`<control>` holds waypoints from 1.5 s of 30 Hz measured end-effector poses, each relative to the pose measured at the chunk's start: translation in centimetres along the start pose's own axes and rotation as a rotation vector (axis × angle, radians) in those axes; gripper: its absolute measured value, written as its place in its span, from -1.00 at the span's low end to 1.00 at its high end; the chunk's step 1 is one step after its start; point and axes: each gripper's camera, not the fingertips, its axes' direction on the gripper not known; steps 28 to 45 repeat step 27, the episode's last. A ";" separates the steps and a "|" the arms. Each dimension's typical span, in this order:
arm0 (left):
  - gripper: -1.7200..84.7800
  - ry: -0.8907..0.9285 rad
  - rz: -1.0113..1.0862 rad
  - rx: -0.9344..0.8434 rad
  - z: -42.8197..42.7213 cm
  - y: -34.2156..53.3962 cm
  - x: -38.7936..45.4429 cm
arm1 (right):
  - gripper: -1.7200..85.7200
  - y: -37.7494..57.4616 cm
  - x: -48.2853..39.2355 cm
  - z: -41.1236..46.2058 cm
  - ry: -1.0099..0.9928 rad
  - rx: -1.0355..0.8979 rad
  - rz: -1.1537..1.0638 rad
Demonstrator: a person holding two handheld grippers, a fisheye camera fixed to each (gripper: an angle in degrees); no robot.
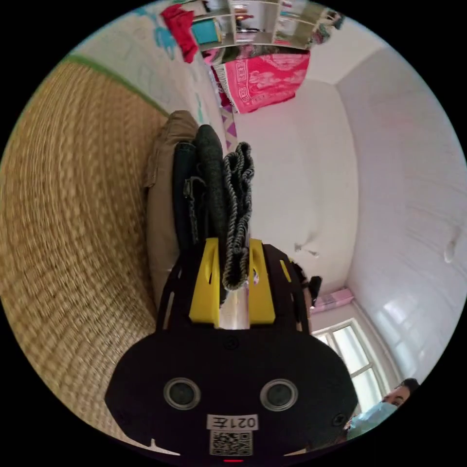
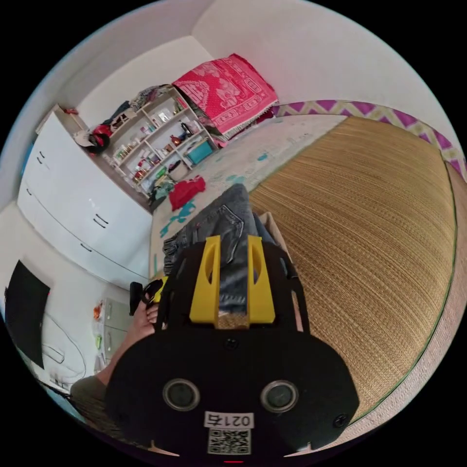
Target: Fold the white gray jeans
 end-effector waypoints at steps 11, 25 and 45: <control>-0.90 -0.067 0.300 -0.093 -3.8 7.0 5.0 | -0.86 21.5 7.1 -7.3 -0.011 -0.080 0.014; -0.98 0.079 0.524 -0.817 12.2 36.3 6.4 | -0.94 56.2 9.8 -32.3 0.494 0.207 0.170; -0.98 0.047 0.532 -0.889 14.1 38.3 6.3 | -0.88 57.9 10.6 -34.5 0.570 0.234 0.213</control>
